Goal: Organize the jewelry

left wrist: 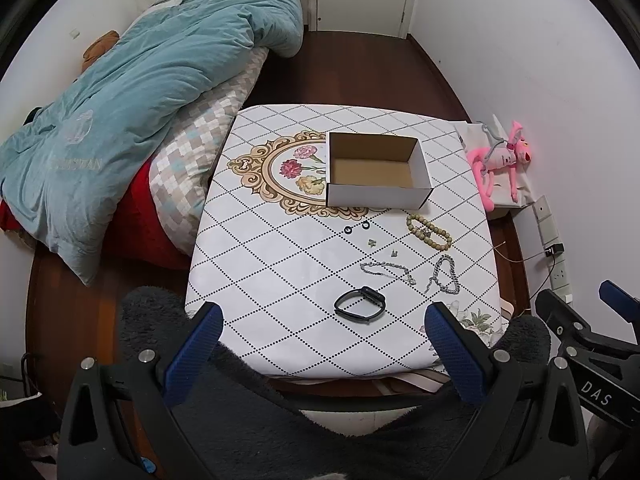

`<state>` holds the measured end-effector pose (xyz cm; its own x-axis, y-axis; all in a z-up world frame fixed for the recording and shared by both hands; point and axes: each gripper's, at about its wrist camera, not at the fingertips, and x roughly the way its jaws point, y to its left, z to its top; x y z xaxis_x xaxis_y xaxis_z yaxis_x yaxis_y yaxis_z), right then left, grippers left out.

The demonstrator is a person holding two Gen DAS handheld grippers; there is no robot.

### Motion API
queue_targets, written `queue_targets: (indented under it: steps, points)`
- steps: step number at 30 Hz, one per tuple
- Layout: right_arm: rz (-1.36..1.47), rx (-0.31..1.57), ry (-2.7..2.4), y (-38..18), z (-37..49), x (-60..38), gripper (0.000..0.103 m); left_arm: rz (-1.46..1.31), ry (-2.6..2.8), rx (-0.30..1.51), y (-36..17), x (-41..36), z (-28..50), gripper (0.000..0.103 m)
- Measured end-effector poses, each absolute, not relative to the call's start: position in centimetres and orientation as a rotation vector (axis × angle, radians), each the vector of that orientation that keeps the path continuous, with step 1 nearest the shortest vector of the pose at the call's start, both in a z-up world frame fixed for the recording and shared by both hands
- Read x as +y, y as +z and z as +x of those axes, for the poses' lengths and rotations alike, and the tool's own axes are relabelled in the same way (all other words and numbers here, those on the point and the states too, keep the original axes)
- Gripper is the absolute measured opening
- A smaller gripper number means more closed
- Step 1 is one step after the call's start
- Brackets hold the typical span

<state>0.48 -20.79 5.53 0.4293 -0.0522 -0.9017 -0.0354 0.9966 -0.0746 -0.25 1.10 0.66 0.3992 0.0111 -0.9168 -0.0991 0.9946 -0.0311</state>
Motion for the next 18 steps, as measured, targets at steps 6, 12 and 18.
queue_targets:
  steps: [6,12,18]
  points:
    - [-0.086,1.125,-0.009,5.42,0.46,-20.70,0.103,-0.083,0.073,1.157,0.61,1.24,-0.38,0.103]
    - [-0.083,1.124,-0.008,5.37,0.62,-20.72,0.103,-0.084,0.072,1.154,0.64,1.49,-0.28,0.103]
    - [-0.086,1.123,-0.008,5.47,0.62,-20.71,0.103,-0.081,0.070,1.155,0.76,1.45,-0.34,0.103]
